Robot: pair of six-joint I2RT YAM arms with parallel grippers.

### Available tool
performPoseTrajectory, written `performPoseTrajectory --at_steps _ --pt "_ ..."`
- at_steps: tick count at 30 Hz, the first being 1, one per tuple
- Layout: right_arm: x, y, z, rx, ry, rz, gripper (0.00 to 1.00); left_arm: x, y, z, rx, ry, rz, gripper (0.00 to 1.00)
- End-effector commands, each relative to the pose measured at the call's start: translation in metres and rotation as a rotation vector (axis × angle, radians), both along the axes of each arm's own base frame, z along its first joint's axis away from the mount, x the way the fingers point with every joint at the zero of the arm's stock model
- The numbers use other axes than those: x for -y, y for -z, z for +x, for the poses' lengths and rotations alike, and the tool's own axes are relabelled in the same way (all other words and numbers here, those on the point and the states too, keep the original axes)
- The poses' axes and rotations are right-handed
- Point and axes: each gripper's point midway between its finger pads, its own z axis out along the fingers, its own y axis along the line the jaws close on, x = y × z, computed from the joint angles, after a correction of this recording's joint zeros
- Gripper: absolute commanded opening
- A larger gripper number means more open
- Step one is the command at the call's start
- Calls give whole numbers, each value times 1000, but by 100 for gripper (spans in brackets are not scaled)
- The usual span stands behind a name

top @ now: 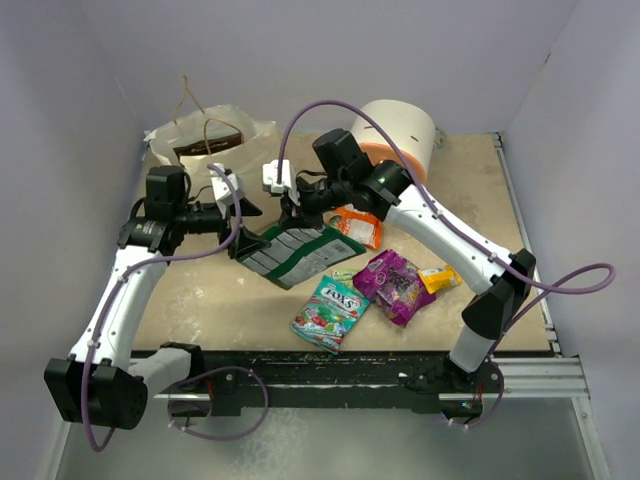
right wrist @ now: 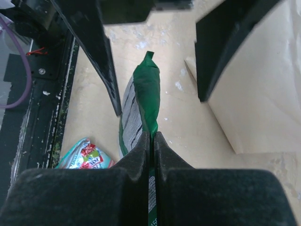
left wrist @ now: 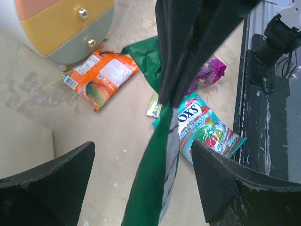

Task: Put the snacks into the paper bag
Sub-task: Place the snack in the paper bag.

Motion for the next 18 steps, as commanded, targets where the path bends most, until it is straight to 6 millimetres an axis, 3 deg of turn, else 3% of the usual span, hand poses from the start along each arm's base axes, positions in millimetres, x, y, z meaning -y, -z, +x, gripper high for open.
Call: performPoseTrajectory --at_steps 1,5,14,16,18 --pt "-9 -53 -12 51 -55 144 0 23 -7 11 65 55 -12 82" --pt "-8 -56 -15 50 -51 159 0 40 0 6 26 100 -23 69" --pt "2 -66 -23 34 -10 196 0 42 -8 -6 29 107 -37 10" --pt "8 -68 -24 45 7 195 12 40 -12 -10 48 105 -32 0" --pt "12 -69 -27 51 13 196 30 37 -16 -15 66 100 -24 0"
